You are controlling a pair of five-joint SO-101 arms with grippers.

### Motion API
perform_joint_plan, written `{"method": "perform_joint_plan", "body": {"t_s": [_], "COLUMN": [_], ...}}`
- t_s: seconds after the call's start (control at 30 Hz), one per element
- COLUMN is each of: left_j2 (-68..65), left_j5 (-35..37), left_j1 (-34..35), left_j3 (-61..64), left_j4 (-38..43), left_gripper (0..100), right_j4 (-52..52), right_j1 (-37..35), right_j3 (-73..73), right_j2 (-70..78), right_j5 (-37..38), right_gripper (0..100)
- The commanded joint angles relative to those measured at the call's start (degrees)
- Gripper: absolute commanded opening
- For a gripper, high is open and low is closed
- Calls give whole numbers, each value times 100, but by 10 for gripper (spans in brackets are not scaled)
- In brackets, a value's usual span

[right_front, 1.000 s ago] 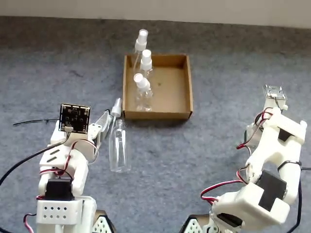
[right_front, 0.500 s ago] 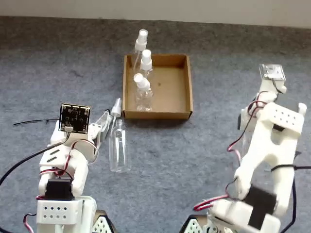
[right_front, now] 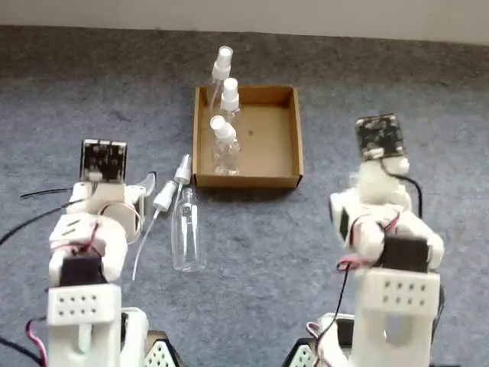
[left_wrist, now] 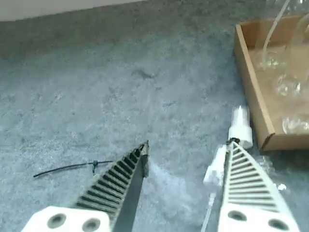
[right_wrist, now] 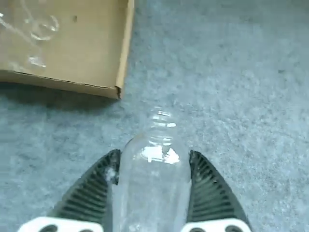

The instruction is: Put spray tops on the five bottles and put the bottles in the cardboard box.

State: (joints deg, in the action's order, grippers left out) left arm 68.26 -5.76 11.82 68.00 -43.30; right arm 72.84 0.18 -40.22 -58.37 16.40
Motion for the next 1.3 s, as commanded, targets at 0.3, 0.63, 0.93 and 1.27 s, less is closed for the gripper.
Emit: {"method": "perform_joint_plan", "body": {"t_s": [0.3,0.63,0.93,1.27], "left_j2": [-1516,-2712,-5543,-7301], "left_j5": [-1073,-1073,-1073,-1064], "left_j1": [-1103,-259,-189,-189], "left_j3": [-4365,-4145,-5464,-6457], "left_j4": [-3974,-3068,-2664,-2690], "left_gripper": [238,235,235,234], "right_j4": [-1877,-2633,-2369,-2149], "right_j1": [-2079,-2167,-2158,-2167], "right_j3": [-136,-1604,-3240,-3301], "right_j2": [-637,-1552,-2747,-2756], "right_j5": [-492,-1257,-870,-879], "right_gripper": [22,4,4,4]}}
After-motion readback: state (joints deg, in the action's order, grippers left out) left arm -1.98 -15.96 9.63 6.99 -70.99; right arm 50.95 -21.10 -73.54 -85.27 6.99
